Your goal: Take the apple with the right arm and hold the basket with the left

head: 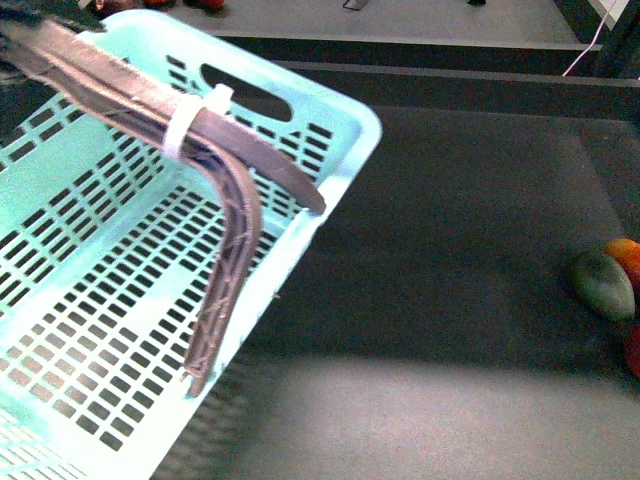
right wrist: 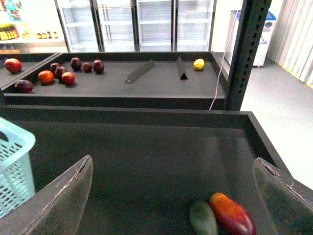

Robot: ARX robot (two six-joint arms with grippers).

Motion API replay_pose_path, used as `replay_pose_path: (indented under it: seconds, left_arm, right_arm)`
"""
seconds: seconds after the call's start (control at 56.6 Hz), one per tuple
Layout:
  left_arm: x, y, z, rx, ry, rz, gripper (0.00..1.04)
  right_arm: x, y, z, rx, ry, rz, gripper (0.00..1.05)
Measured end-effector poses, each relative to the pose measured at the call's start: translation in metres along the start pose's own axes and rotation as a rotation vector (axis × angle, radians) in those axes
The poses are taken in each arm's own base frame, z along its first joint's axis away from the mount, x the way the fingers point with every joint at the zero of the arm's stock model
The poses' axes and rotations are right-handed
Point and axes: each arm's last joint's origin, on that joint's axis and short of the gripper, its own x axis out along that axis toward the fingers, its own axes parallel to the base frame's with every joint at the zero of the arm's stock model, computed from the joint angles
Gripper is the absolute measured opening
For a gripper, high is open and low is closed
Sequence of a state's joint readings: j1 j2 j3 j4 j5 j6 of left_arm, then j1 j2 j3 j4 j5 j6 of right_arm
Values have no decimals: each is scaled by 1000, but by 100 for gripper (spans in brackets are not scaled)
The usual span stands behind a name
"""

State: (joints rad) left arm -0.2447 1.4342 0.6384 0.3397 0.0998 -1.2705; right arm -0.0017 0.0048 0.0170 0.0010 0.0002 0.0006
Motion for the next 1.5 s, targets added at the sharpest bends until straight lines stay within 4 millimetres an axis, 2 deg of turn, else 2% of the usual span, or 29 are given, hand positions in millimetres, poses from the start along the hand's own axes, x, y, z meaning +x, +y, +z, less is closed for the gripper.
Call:
replay_pose_path:
  seconds: [0.424,0.636,1.503]
  left_arm:
    - [2,-75,-71,129,196,-130,16]
    - [1,-92,-108,198,322,-175,16]
    - [1,-94,-112,244,334,-196,16]
  right_arm:
    - [0,0,0,0,0,0,96]
    - [0,0,0,0,0,0,96]
    - [0,0,0,0,0,0,96]
